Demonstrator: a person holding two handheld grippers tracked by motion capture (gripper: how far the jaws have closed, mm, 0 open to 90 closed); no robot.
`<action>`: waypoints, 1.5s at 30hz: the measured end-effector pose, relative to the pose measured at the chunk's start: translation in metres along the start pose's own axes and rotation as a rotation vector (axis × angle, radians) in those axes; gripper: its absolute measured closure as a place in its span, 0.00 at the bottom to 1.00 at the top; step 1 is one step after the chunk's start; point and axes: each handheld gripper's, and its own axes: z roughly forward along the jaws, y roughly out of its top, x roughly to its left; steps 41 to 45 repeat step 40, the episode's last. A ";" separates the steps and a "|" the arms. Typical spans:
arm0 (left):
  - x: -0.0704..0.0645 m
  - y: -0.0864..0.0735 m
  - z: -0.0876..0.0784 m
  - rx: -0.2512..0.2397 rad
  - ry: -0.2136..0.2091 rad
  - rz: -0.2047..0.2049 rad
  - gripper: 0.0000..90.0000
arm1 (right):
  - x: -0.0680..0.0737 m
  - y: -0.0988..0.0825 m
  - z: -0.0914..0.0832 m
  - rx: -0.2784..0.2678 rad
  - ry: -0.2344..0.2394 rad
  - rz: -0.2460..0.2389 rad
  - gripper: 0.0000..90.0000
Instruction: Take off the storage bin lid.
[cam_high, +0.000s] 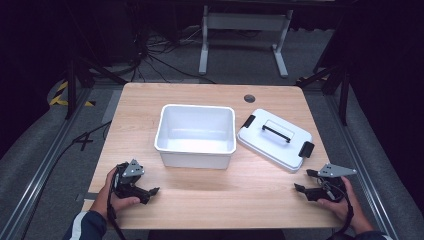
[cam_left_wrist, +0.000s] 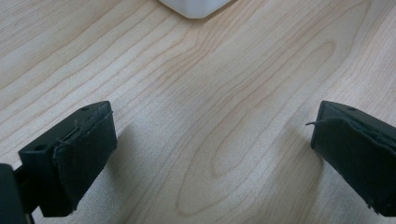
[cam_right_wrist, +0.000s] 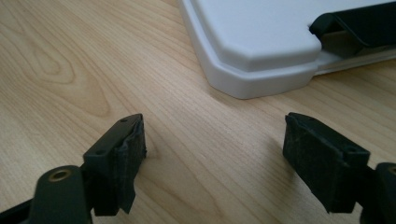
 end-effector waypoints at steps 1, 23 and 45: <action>0.000 0.000 0.000 0.000 0.000 0.000 0.01 | 0.000 0.000 0.000 -0.001 0.000 0.002 0.23; 0.000 -0.001 -0.001 0.002 -0.003 -0.004 0.01 | 0.000 0.001 0.001 -0.001 -0.001 0.003 0.23; 0.001 -0.001 0.000 -0.004 0.008 -0.015 0.01 | 0.000 0.001 0.001 -0.001 -0.001 0.003 0.23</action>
